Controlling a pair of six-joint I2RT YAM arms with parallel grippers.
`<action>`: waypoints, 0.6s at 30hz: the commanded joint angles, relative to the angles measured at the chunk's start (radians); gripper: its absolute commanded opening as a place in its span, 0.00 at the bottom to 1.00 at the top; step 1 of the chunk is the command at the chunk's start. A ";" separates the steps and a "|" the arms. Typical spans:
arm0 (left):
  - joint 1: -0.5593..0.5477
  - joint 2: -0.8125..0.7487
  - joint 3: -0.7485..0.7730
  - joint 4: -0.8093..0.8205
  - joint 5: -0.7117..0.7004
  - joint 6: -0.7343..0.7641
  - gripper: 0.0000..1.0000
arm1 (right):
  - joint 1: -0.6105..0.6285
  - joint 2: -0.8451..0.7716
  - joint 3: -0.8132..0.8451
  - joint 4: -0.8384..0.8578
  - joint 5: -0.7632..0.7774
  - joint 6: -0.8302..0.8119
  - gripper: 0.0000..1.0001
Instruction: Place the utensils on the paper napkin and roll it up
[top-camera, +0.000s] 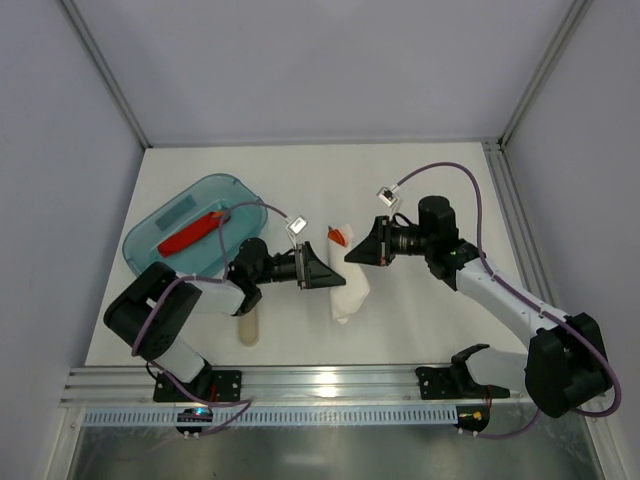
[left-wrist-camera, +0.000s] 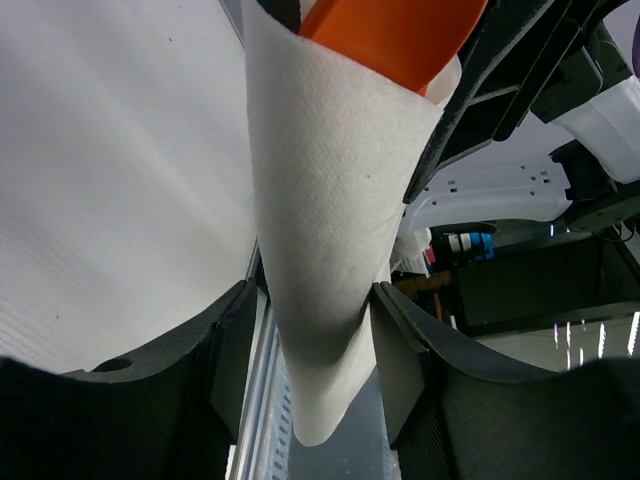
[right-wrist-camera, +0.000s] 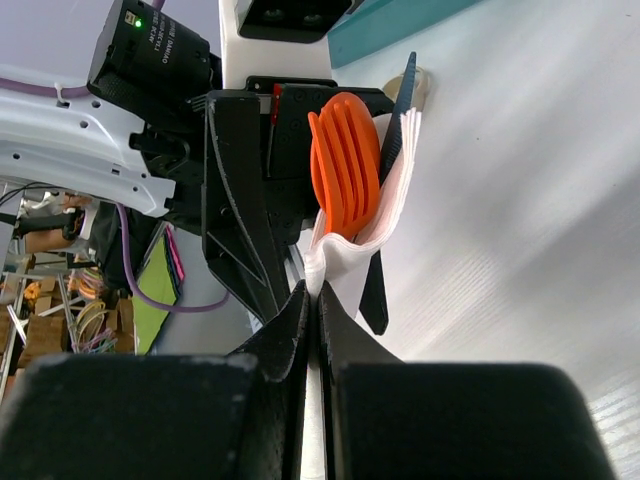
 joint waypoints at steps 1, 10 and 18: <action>-0.003 0.010 0.023 0.103 0.026 -0.017 0.52 | -0.002 -0.013 -0.004 0.044 -0.020 0.015 0.04; -0.003 0.013 0.040 0.099 0.027 -0.021 0.25 | -0.002 0.004 0.027 -0.038 0.008 -0.030 0.04; -0.003 0.043 0.072 0.103 0.038 -0.035 0.03 | -0.002 -0.016 0.085 -0.157 0.069 -0.085 0.13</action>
